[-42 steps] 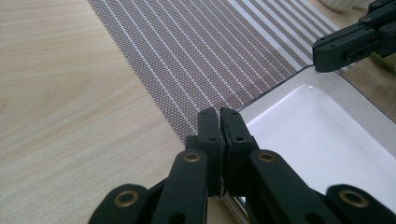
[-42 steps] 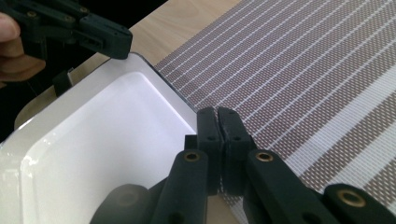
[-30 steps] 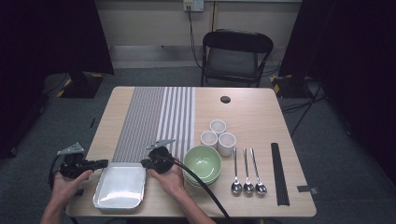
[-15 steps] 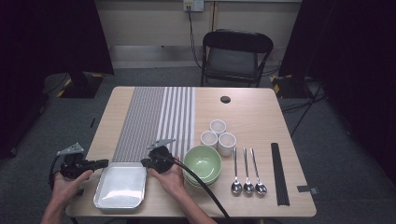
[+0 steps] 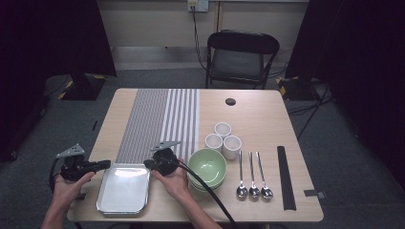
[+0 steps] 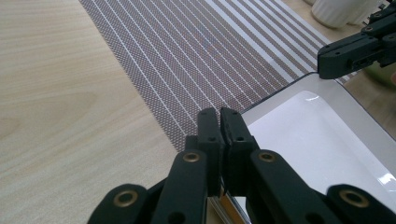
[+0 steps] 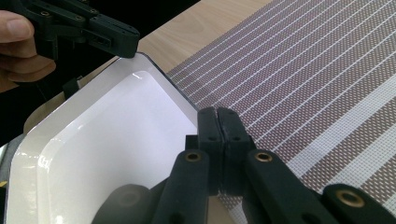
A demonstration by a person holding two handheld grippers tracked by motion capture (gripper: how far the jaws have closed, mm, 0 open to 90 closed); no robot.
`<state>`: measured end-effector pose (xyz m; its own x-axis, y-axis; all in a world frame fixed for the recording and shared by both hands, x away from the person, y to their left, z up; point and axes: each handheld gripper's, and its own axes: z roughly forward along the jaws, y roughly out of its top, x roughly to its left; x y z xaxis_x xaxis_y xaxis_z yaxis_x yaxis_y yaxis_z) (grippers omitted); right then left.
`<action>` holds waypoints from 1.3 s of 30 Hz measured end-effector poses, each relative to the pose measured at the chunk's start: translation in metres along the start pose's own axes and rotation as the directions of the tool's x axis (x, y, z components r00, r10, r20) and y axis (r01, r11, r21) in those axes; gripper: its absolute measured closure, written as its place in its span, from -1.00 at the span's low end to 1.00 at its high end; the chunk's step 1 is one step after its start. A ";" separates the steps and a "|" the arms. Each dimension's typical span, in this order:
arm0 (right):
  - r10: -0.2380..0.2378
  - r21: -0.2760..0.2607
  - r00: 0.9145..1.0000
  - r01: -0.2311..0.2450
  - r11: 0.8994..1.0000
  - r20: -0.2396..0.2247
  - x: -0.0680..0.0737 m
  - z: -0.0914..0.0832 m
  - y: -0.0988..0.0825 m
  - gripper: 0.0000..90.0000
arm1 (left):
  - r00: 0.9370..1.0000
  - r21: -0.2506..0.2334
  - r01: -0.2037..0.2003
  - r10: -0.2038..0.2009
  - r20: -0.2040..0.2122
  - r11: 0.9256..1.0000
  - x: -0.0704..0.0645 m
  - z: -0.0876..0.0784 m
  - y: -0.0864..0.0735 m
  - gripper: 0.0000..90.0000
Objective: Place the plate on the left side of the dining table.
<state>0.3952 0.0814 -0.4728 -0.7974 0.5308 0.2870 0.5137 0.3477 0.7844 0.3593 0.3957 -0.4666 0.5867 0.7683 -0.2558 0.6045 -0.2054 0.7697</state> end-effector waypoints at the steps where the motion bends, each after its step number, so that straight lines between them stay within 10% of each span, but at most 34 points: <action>1: -0.001 -0.001 1.000 0.001 1.000 0.000 0.000 0.000 0.000 0.98 | 1.000 -0.003 0.002 -0.002 0.001 1.000 0.001 0.000 0.000 0.96; 17: -0.021 0.002 1.000 0.021 1.000 -0.001 0.003 0.004 -0.001 0.96 | 1.000 -0.052 0.002 -0.001 0.025 0.999 -0.001 -0.004 0.004 1.00; 39: -0.017 0.006 1.000 0.017 1.000 0.007 0.003 0.006 0.000 0.97 | 1.000 0.026 0.003 -0.003 0.015 1.000 0.003 0.005 -0.003 0.91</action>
<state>0.3951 0.0873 -0.4754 -0.8036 0.5305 0.2698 0.5021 0.3608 0.7859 0.3617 0.3953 -0.4730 0.5928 0.7598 -0.2668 0.6199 -0.2191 0.7535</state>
